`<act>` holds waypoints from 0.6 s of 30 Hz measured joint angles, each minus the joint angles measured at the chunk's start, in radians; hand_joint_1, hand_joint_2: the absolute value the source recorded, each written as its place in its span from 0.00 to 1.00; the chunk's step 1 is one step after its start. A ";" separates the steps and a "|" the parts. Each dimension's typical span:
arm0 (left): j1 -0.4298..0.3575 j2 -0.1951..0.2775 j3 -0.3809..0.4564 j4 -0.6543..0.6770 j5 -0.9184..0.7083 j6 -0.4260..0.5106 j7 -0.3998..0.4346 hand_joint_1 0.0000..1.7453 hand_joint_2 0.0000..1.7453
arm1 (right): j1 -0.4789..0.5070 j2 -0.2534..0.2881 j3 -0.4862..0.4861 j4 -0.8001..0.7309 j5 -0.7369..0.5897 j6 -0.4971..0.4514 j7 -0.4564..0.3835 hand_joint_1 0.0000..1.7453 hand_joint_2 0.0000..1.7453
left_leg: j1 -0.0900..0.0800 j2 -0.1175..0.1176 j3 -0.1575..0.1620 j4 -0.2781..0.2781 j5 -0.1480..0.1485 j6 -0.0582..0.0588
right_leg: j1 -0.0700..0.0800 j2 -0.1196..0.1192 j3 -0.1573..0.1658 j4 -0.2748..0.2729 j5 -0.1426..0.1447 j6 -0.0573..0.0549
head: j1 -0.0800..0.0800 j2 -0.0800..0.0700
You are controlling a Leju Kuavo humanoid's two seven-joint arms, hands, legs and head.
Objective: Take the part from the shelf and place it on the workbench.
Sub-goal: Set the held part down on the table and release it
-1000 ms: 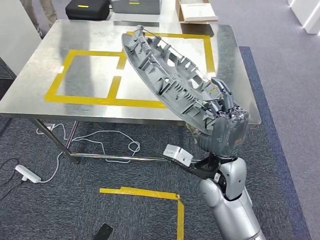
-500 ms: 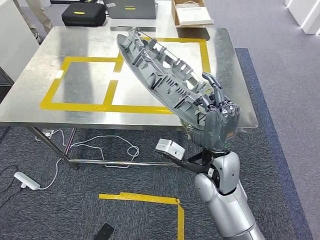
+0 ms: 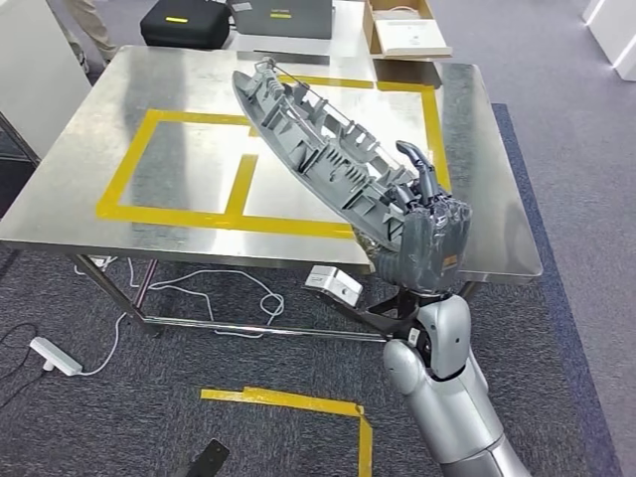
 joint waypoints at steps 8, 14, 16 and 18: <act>-0.006 0.000 -0.013 0.000 0.000 -0.003 0.002 0.00 1.00 | -0.021 0.002 -0.001 0.019 0.010 0.000 0.008 1.00 1.00 | 0.001 0.006 -0.032 0.084 -0.059 -0.039 | -0.006 0.000 0.082 -0.123 -0.001 -0.024 | -0.009 0.000; -0.002 0.002 -0.014 0.000 0.000 -0.006 0.003 0.00 1.00 | -0.022 0.002 -0.004 0.043 0.032 0.001 0.025 1.00 1.00 | 0.015 0.008 -0.130 0.167 0.007 -0.056 | -0.007 0.004 0.126 -0.120 -0.038 -0.023 | -0.011 0.000; -0.003 0.003 -0.015 0.001 0.000 -0.007 0.004 0.00 1.00 | -0.026 0.002 -0.005 0.053 0.043 0.001 0.034 1.00 1.00 | 0.015 0.009 -0.088 0.060 0.063 -0.052 | -0.006 0.006 0.138 -0.116 -0.053 -0.013 | -0.012 0.000; -0.005 0.002 -0.017 0.001 0.000 -0.009 0.007 0.00 1.00 | -0.033 0.002 -0.006 0.063 0.055 0.001 0.040 1.00 1.00 | 0.010 0.009 -0.069 0.021 0.055 -0.040 | -0.003 0.007 0.137 -0.114 -0.061 -0.003 | -0.012 0.000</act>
